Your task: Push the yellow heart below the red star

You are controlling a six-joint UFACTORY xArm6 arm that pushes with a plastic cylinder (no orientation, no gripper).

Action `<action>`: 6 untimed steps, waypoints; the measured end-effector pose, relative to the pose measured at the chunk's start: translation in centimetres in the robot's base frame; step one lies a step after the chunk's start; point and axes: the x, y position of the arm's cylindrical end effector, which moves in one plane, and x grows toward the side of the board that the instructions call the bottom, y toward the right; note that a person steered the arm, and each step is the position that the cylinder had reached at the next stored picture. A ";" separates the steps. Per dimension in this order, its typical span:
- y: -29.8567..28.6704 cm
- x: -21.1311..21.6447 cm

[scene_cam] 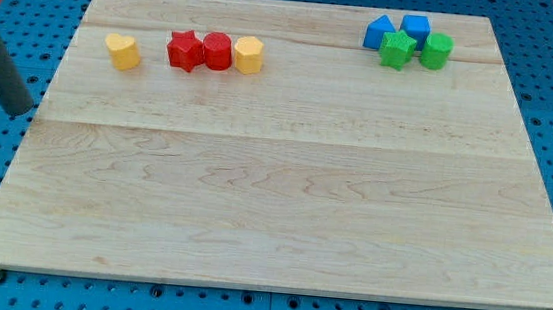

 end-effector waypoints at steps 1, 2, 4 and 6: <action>0.6 -4.0; 0.0 -10.3; 8.3 -13.9; 9.1 -8.5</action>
